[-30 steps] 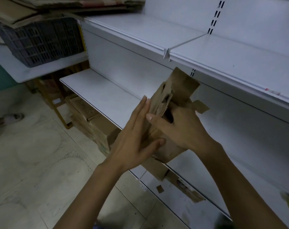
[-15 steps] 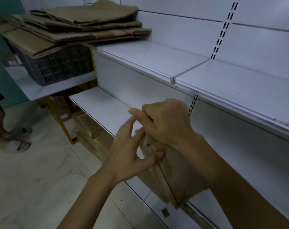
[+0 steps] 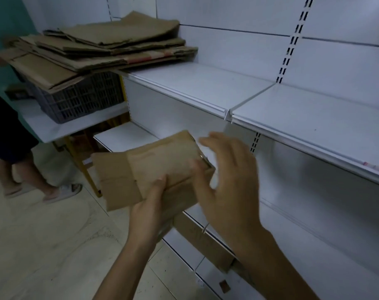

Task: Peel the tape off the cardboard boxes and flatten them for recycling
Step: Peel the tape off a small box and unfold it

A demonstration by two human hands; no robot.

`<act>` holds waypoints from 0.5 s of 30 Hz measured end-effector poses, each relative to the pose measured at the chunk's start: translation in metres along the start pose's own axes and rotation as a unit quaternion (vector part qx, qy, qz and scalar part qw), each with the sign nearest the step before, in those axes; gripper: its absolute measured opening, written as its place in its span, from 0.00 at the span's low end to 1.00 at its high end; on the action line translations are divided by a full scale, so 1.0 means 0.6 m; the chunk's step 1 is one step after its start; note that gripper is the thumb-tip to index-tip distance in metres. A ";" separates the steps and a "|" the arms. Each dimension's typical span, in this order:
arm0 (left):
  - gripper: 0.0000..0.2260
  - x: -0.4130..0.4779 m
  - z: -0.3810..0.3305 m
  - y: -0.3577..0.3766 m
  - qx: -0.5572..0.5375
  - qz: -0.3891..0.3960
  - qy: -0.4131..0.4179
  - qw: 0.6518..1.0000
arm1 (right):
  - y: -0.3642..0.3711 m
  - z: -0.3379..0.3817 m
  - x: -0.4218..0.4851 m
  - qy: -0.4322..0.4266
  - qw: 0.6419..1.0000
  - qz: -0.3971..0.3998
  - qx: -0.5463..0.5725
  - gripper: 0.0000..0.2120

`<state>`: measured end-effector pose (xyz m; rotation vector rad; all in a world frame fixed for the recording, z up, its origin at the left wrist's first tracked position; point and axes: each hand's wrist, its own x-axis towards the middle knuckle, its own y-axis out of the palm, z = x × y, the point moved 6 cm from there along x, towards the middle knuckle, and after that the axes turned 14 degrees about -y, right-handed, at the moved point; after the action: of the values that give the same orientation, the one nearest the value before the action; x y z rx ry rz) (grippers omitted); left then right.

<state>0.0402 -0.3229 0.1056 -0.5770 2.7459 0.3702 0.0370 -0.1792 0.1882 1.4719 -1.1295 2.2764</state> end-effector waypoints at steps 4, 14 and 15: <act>0.15 -0.011 0.000 0.007 -0.071 0.068 -0.015 0.995 | 0.005 -0.057 -0.054 0.161 0.973 0.076 0.145 0.25; 0.17 -0.033 -0.026 0.016 -0.034 0.074 0.056 0.995 | -0.060 -0.049 -0.031 -0.006 0.990 0.046 0.136 0.20; 0.18 -0.038 -0.033 0.013 -0.011 0.049 0.072 0.996 | -0.065 -0.051 -0.027 -0.027 0.993 0.054 0.101 0.18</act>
<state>0.0520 -0.3141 0.1334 -0.4942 2.9202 0.3956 0.0446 -0.1274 0.1870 1.5902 -1.0429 2.5021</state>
